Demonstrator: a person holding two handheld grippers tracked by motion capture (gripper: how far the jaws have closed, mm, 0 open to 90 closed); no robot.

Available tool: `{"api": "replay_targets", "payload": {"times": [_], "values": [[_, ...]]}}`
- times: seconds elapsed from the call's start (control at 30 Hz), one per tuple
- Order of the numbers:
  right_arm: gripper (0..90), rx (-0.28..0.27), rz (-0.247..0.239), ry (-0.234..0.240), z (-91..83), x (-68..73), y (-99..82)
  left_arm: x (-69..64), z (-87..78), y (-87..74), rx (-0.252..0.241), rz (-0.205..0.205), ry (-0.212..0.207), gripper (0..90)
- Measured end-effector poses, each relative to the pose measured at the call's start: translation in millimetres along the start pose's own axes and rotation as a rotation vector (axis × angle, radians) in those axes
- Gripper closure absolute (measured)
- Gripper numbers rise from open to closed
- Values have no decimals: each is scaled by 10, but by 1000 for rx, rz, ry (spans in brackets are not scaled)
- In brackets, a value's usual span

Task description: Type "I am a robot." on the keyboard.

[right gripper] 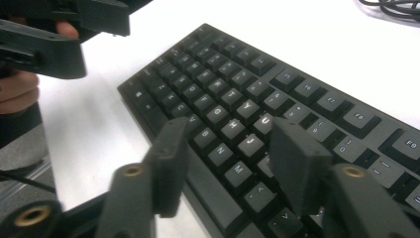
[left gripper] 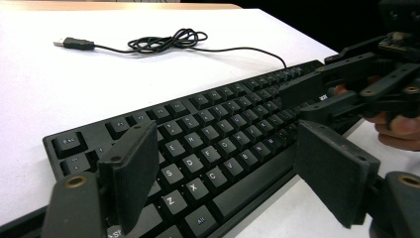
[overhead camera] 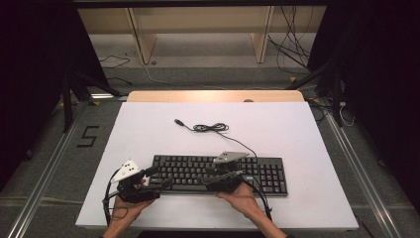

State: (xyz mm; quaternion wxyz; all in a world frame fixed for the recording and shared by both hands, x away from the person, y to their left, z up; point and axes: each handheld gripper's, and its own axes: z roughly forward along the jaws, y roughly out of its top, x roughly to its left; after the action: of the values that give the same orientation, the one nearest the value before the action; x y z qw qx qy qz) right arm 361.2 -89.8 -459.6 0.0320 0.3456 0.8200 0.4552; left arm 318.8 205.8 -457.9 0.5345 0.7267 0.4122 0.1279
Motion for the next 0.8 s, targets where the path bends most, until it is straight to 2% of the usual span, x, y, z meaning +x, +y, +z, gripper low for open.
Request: {"api": "replay_targets", "payload": {"times": [0.27,0.47,0.63,0.8], "values": [[417,-3,-10,20,-23,27,-4,12,-6,1,-6,-5,5,249],[415,4,-24,31,-20,83,-21,21,-10,0,-7,-5,9,249],[469,11,-40,41,-8,124,-36,31,-11,-1,-8,-7,11,248],[601,30,-63,32,18,164,-58,31,-8,-4,-7,-6,13,247]]}}
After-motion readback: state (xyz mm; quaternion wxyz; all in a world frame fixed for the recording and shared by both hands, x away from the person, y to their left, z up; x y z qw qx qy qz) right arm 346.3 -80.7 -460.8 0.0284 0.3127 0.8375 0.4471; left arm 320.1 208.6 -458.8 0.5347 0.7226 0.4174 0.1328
